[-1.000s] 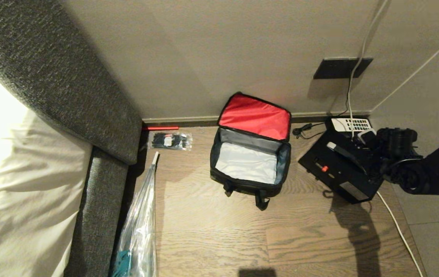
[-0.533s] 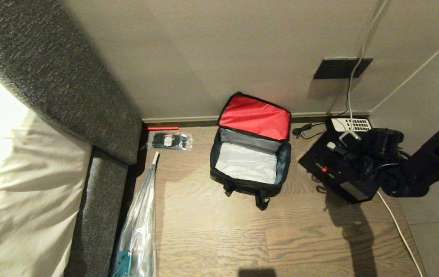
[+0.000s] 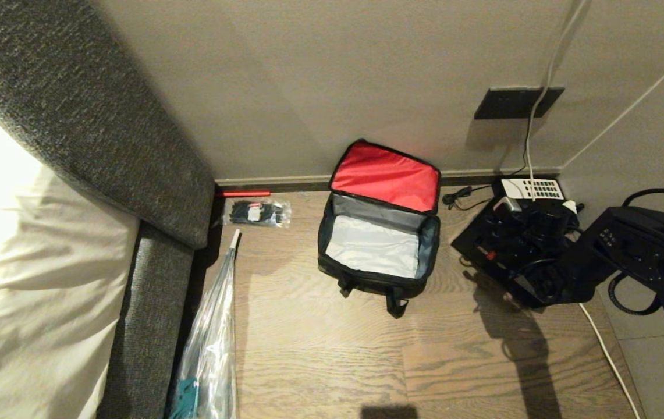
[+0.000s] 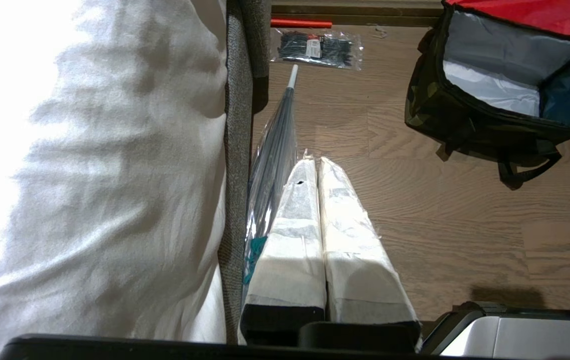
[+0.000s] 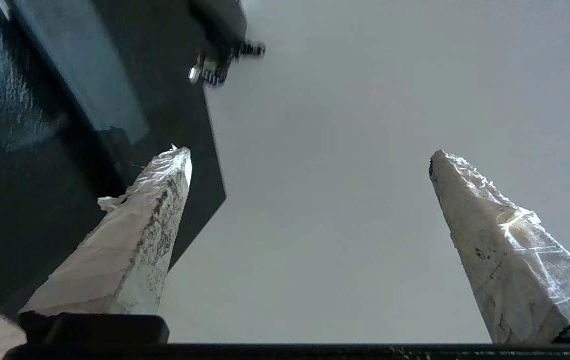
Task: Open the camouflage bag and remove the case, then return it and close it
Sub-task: Grip the handle again
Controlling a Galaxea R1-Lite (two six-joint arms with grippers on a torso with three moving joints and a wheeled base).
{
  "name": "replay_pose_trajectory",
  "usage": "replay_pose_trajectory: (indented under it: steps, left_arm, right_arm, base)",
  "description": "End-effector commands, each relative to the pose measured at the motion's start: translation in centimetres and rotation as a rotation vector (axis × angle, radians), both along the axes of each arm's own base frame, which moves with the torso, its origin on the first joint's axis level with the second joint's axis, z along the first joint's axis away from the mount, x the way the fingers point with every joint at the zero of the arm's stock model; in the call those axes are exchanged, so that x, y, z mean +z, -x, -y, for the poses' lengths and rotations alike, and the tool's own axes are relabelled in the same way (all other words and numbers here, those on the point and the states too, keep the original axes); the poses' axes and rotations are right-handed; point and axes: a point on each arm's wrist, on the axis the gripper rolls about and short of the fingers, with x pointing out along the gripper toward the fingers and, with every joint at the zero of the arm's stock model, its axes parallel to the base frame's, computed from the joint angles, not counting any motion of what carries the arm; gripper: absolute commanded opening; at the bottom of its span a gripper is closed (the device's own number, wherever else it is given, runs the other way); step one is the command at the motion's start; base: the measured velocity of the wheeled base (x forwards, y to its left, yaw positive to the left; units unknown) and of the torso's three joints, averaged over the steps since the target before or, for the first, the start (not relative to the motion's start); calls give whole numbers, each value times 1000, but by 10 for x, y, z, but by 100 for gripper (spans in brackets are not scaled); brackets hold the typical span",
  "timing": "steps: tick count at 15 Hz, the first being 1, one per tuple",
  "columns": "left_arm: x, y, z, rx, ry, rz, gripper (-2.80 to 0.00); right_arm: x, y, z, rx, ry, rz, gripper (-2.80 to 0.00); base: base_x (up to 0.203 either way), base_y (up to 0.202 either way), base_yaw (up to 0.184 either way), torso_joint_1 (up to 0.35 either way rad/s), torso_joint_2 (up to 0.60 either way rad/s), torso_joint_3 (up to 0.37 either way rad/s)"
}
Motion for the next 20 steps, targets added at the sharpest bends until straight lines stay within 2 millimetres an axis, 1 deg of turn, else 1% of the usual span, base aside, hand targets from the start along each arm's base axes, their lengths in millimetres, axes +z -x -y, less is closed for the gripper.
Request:
replay_pose_trajectory:
  steps: [1, 3, 5, 6, 8, 11, 15, 18, 20]
  left_arm:
    - [0, 0, 0, 1, 0, 1, -280]
    - [0, 0, 0, 1, 0, 1, -280]
    - [0, 0, 0, 1, 0, 1, -280]
    - [0, 0, 0, 1, 0, 1, -280]
    - [0, 0, 0, 1, 0, 1, -280]
    - [0, 0, 0, 1, 0, 1, -280]
    - [0, 0, 0, 1, 0, 1, -280]
    - [0, 0, 0, 1, 0, 1, -280]
    - [0, 0, 0, 1, 0, 1, -280]
  right_arm:
    - [-12, -1, -10, 4, 2, -14, 0]
    - [-22, -2, -10, -19, 4, -39, 0]
    - [-36, -3, -10, -22, -2, -62, 0]
    - [-40, -4, -9, -23, -3, -67, 0]
    - [-42, -10, -9, -34, -4, -42, 0]
    - [-55, -13, -8, -46, -2, -59, 0]
    - [-63, -18, -5, -54, 0, -61, 0]
    - [-63, -26, 4, -74, 1, -47, 0]
    - [-59, -33, 9, -94, 1, -16, 0]
  base:
    - [0, 0, 0, 0, 0, 0]
    - [0, 0, 0, 0, 0, 0]
    - [0, 0, 0, 0, 0, 0]
    - [0, 0, 0, 0, 0, 0]
    - [0, 0, 0, 0, 0, 0]
    - [0, 0, 0, 0, 0, 0]
    - [0, 0, 0, 0, 0, 0]
    - [0, 0, 0, 0, 0, 0]
    - [0, 0, 0, 0, 0, 0]
